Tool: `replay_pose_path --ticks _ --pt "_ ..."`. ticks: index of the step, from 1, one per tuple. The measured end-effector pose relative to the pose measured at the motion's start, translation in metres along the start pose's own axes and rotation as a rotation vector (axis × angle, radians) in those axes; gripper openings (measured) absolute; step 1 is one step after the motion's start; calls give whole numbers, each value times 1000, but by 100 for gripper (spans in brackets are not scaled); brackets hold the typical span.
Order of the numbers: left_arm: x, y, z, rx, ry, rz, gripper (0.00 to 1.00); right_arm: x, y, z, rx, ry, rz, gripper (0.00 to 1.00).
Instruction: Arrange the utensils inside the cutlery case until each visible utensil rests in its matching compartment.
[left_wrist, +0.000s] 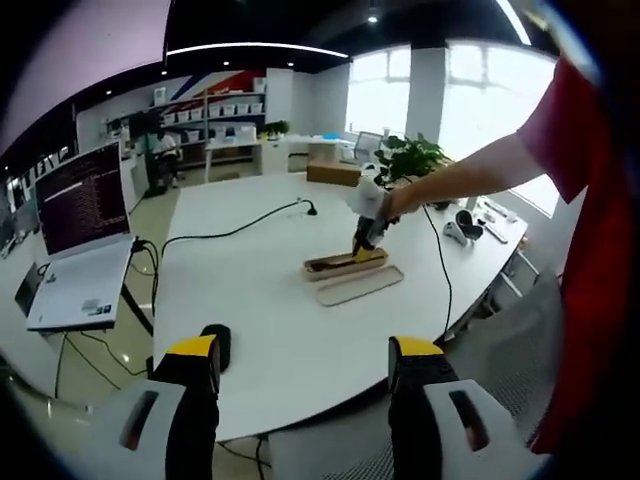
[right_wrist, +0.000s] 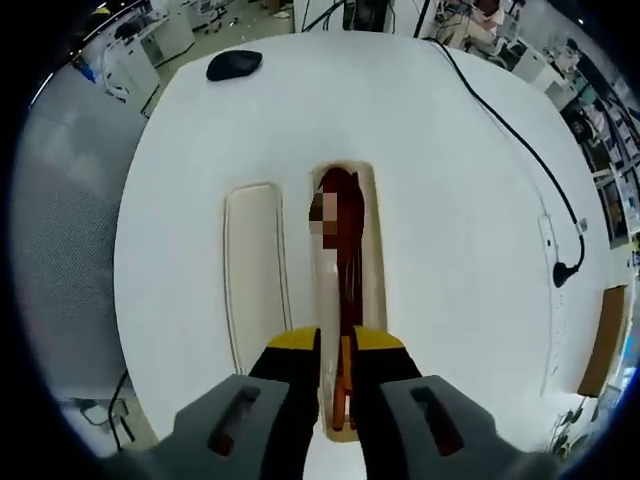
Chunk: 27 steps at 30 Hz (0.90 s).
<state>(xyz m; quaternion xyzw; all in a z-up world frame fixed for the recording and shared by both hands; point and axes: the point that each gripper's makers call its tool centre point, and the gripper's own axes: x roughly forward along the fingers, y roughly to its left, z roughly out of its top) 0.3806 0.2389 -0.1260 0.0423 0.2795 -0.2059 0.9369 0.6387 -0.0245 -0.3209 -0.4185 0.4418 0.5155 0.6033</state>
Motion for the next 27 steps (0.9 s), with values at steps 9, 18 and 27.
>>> replay_pose_path --ticks 9,18,27 --pt "-6 -6 1 17 -32 -30 70 -24 18 -14 31 -3 -36 9" --pt "-5 -17 -1 57 -45 -86 70 -50 33 -27 64 -11 -90 8" --pt "1 -22 10 75 -67 -119 66 -65 54 -35 96 -65 -139 12"
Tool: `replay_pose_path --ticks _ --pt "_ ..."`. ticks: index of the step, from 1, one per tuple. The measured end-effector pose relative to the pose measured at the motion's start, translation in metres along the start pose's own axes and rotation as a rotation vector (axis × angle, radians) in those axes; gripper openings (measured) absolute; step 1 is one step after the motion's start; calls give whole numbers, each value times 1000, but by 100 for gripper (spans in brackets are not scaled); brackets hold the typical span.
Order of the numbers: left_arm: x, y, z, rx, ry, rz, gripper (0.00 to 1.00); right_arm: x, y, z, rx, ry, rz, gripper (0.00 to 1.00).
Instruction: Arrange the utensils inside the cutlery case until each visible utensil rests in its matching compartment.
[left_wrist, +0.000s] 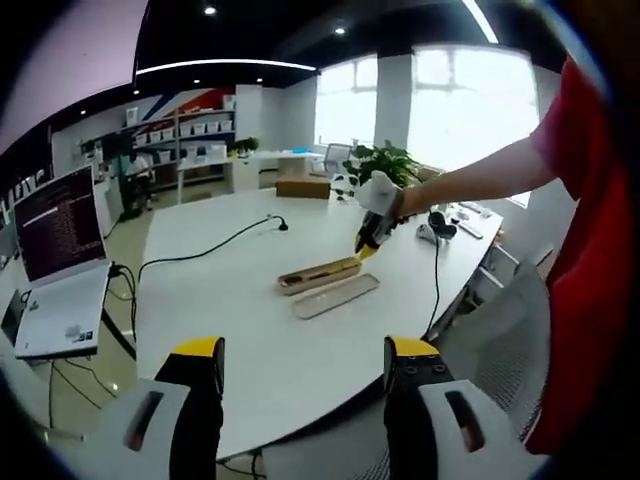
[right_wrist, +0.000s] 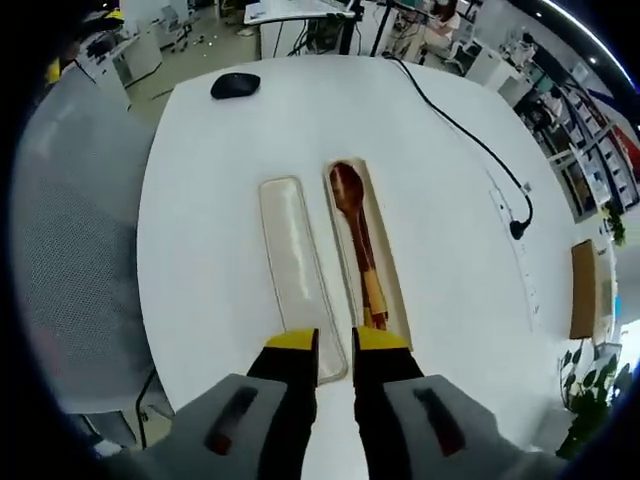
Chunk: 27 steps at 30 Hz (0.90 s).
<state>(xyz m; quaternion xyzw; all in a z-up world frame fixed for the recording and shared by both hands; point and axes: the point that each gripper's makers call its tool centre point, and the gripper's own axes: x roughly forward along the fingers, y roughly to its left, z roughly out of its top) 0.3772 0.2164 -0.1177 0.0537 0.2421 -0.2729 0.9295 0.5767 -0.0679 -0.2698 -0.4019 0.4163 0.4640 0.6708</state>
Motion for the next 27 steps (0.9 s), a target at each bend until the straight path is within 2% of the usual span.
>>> replay_pose_path --ticks 3,8,12,15,18,22,27 --pt "2 -2 0 10 1 -12 67 -5 -1 -7 53 -23 -33 17" --pt "6 -3 -3 30 11 -36 66 -19 4 -5 103 -88 -90 20" --pt "8 -1 1 72 -9 -46 62 -31 10 -2 153 -147 -145 26" --pt "12 2 2 67 -6 -53 63 -37 17 -1 213 -194 -177 28" --pt "14 4 1 55 -4 -56 65 -43 25 -3 243 -207 -192 30" --pt "18 4 -4 35 13 -57 69 -52 31 -3 307 -256 -233 33" --pt "21 0 -2 51 -11 -60 67 -60 34 -11 401 -306 -277 35"
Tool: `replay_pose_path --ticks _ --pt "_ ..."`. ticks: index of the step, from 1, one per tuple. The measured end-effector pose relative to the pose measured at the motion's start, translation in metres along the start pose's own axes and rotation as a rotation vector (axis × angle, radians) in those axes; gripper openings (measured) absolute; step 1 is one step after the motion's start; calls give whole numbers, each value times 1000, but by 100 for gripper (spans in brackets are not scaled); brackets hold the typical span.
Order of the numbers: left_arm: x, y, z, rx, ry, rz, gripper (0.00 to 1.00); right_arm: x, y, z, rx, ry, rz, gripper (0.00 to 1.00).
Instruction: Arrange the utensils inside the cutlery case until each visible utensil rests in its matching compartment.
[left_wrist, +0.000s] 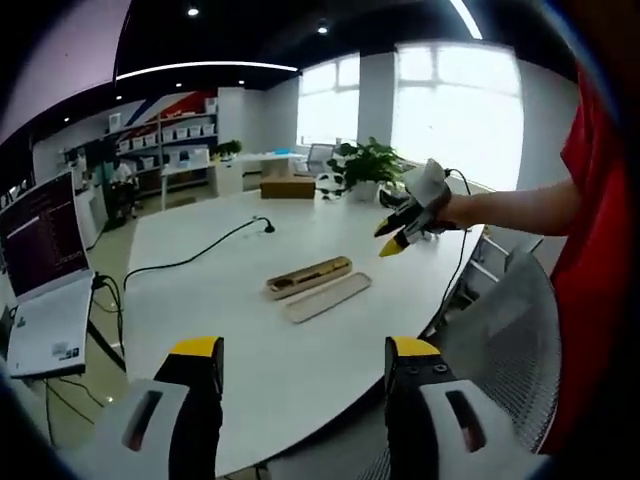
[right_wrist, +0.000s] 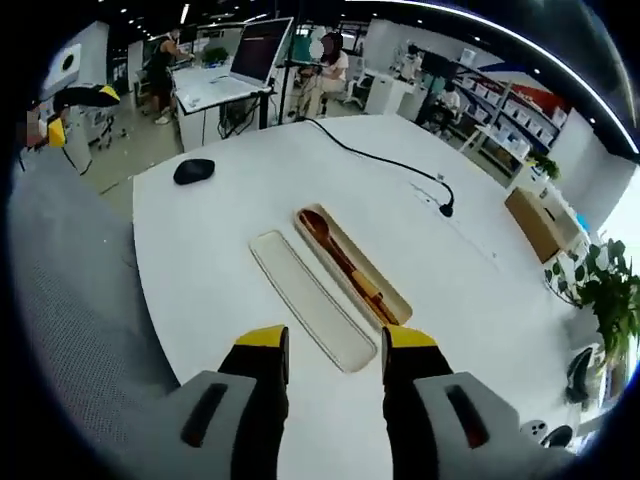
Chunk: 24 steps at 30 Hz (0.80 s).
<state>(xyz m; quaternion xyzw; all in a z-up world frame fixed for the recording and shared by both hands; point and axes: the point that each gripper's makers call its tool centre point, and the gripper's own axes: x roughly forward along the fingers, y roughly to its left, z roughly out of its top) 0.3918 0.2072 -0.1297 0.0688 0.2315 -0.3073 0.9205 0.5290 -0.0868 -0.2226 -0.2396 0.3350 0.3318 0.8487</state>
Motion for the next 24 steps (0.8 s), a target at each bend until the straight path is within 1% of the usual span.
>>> replay_pose_path --ticks 1,3,4,7,8,10,12,13,14,15,16,17,18,19,20,21,22,24 --pt "1 -1 1 -11 -4 -3 68 -2 1 -1 10 -5 -4 35" --pt "4 -1 0 -32 6 -4 68 -7 5 -4 38 -16 -14 35" --pt "5 -1 0 -29 4 -2 69 -10 7 -7 44 -17 -22 36" --pt "8 0 2 -36 -3 -4 69 -12 6 -13 28 -16 -40 36" --pt "9 0 2 -38 -4 -6 69 -12 6 -16 30 -17 -37 36" --pt "13 -1 2 -41 -4 -15 69 -14 10 -17 47 -19 -31 37" --pt "19 -1 2 -50 -5 -29 71 -18 9 -14 93 -69 -44 37" --pt "23 -2 2 -69 -10 -45 71 -19 7 -11 106 -91 -49 36" --pt "28 -5 0 -99 1 -71 73 -20 4 -10 120 -113 -59 36" --pt "35 -4 -1 -123 7 -90 75 -21 4 -10 126 -116 -62 37" --pt "39 -3 1 -106 12 -94 76 -22 5 -9 135 -118 -61 37" --pt "44 -3 2 -49 21 -108 76 -22 7 -8 145 -119 -54 38" --pt "48 -2 2 -17 34 -107 75 -22 7 -8 150 -121 -57 38" --pt "51 1 -1 -3 69 -101 75 -22 7 -8 150 -120 -59 39" --pt "58 1 0 20 80 -118 74 -22 7 -8 153 -120 -68 40" --pt "63 0 -1 20 85 -131 73 -23 7 -8 155 -121 -74 40" --pt "68 1 -7 16 130 -145 72 -23 6 -8 161 -121 -84 40" --pt "80 5 -5 24 116 -151 72 -22 5 -8 164 -126 -102 42"
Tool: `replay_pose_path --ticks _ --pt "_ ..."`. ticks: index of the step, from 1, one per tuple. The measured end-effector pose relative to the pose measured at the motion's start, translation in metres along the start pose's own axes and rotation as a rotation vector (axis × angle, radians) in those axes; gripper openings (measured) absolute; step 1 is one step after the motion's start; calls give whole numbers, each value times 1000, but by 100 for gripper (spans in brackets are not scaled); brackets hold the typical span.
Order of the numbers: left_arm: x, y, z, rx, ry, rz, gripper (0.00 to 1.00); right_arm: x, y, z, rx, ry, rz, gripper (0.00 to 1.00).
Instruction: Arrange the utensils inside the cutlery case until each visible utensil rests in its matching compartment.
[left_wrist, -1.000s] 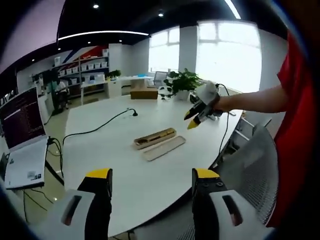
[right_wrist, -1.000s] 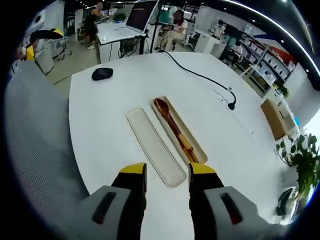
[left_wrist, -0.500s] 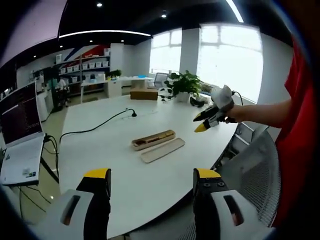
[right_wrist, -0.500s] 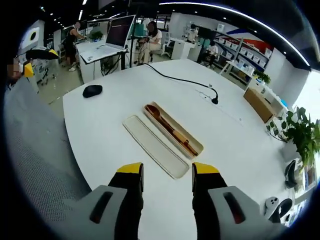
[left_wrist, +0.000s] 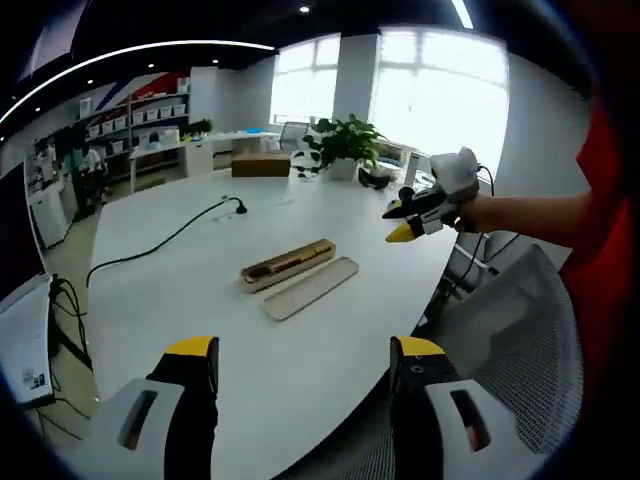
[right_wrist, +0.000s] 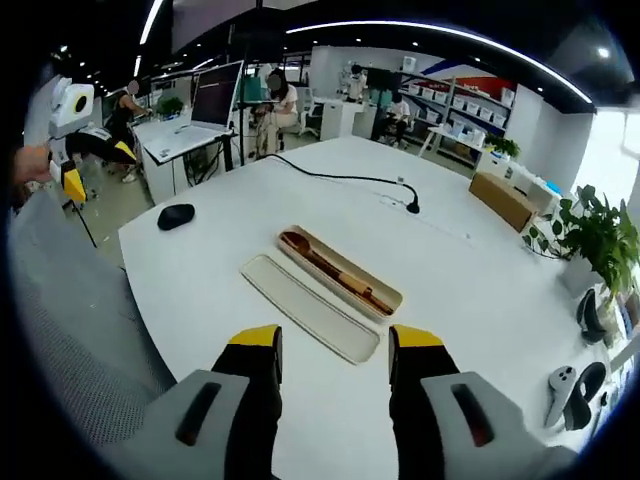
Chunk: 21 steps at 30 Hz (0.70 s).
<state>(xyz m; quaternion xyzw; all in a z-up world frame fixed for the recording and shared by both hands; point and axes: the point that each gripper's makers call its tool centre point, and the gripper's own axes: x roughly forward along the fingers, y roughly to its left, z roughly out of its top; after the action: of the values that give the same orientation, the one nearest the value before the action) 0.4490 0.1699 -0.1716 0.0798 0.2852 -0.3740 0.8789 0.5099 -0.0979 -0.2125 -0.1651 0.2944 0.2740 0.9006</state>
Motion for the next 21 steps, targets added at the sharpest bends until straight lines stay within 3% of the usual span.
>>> replay_pose_path --ticks 2,7,8,10,12,13,17,19,21 --pt "10 6 1 -19 -2 -13 73 -2 -2 5 -51 -25 -29 41" --pt "38 17 2 -63 -22 -38 73 2 -5 -2 -47 10 -12 48" --pt "49 19 -3 -88 -14 -49 72 3 -6 -5 -49 18 -13 48" --pt "64 22 -18 -221 29 -45 71 5 -7 -12 -39 41 -5 49" --pt "77 23 -18 -262 -6 -57 71 8 -9 -16 -27 44 -5 48" --pt "87 27 -24 -291 18 -33 71 10 -8 -19 -14 43 5 49" --pt "107 37 -38 -170 94 42 69 18 -12 -33 17 65 19 52" --pt "115 38 -31 -132 55 58 68 20 -14 -35 28 64 21 54" --pt "126 38 -32 -104 61 47 69 27 -16 -39 31 60 23 55"
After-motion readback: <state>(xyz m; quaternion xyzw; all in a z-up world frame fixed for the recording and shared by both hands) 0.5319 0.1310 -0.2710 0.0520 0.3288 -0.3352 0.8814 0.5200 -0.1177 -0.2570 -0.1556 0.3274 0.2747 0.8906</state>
